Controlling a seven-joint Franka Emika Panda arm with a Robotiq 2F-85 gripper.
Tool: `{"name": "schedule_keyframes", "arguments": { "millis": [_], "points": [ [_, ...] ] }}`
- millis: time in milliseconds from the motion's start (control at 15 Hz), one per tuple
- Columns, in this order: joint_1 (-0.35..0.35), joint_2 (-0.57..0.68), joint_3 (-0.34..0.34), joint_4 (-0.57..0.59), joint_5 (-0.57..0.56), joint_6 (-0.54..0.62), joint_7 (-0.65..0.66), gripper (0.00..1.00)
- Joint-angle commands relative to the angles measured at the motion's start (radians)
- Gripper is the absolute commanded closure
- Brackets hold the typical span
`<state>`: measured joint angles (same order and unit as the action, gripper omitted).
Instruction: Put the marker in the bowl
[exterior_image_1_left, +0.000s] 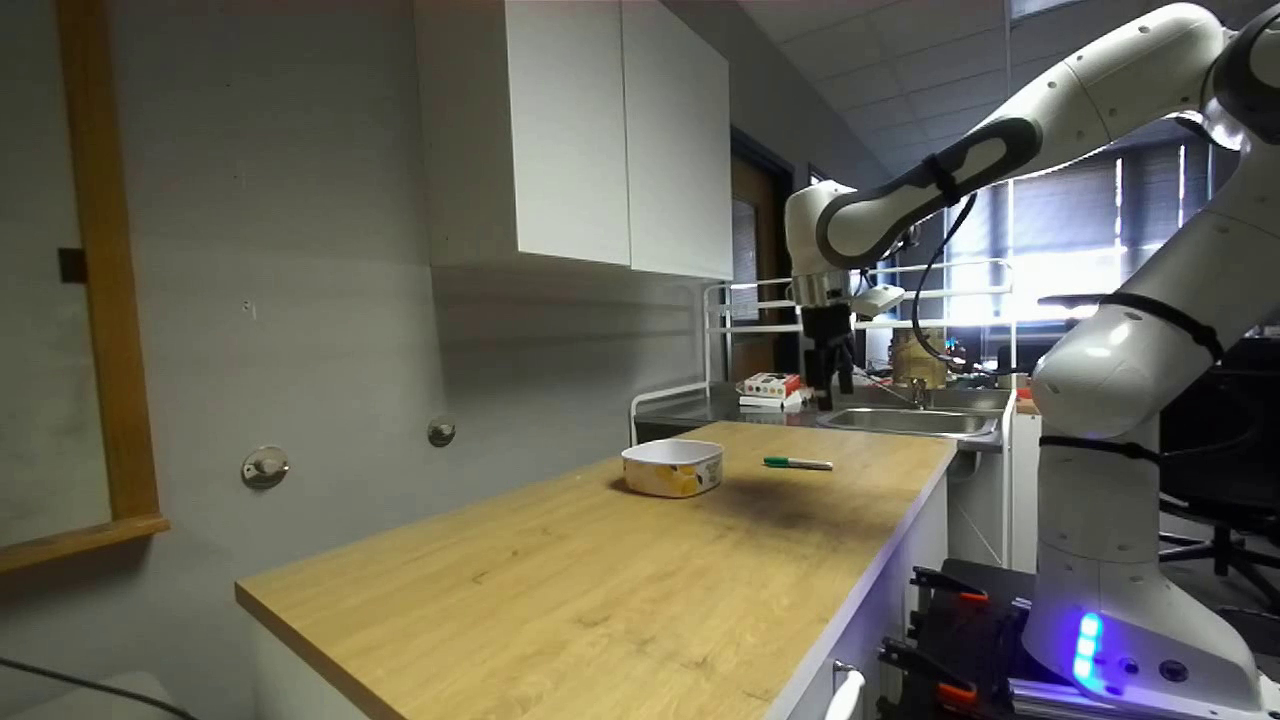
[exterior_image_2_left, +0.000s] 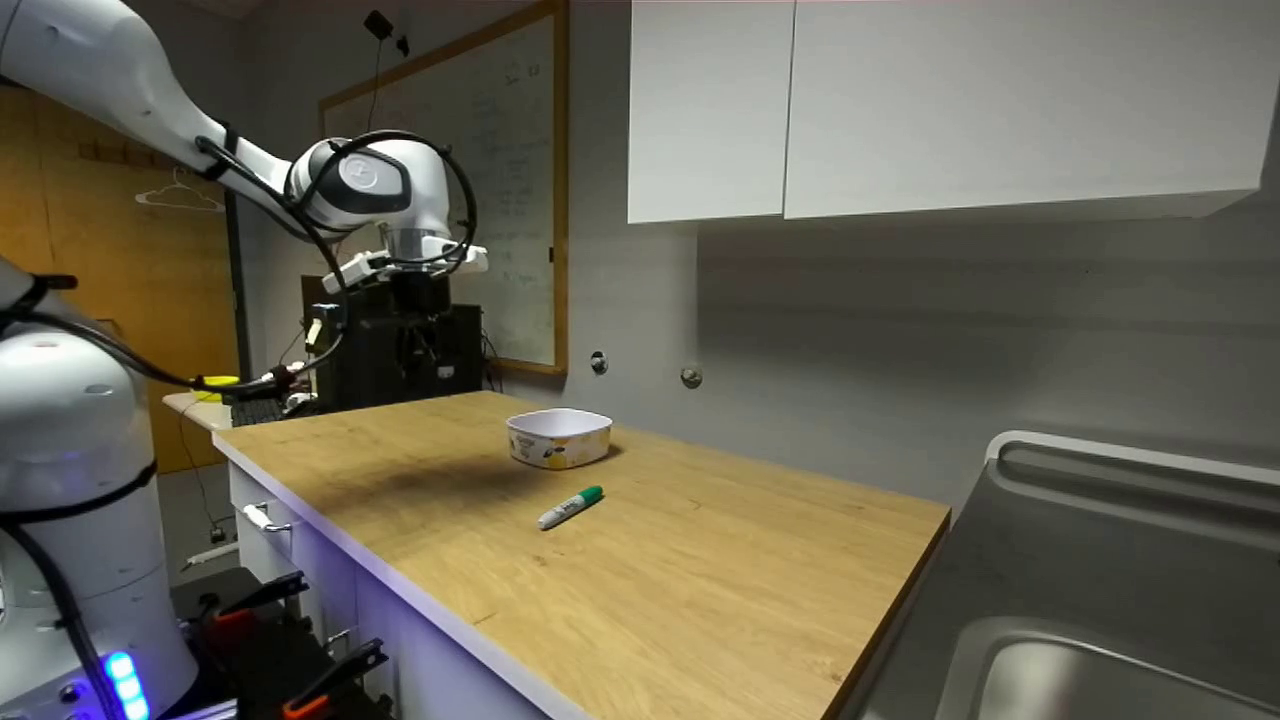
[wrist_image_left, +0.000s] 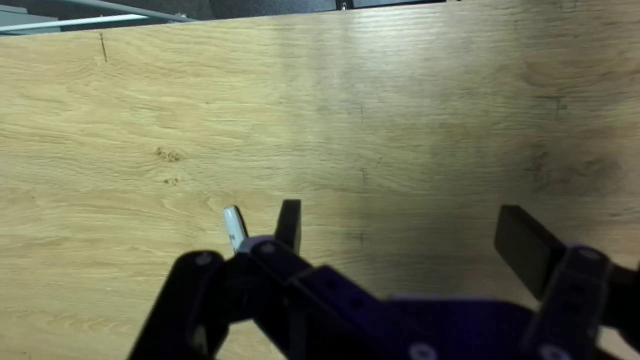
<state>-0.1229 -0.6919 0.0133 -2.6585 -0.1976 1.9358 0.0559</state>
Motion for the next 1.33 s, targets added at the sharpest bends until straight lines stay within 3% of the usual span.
{"name": "schedule_keyframes", "arguments": {
  "millis": [0, 400, 933, 1267],
  "points": [
    [0.001, 0.081, -0.016, 0.08, -0.029, -0.002, -0.007, 0.0],
    [-0.006, 0.249, -0.061, 0.242, -0.052, -0.009, -0.044, 0.0],
    [0.001, 0.513, -0.164, 0.4, -0.024, -0.043, -0.327, 0.0],
    [-0.011, 0.662, -0.191, 0.471, -0.025, -0.063, -0.468, 0.0]
  ]
}}
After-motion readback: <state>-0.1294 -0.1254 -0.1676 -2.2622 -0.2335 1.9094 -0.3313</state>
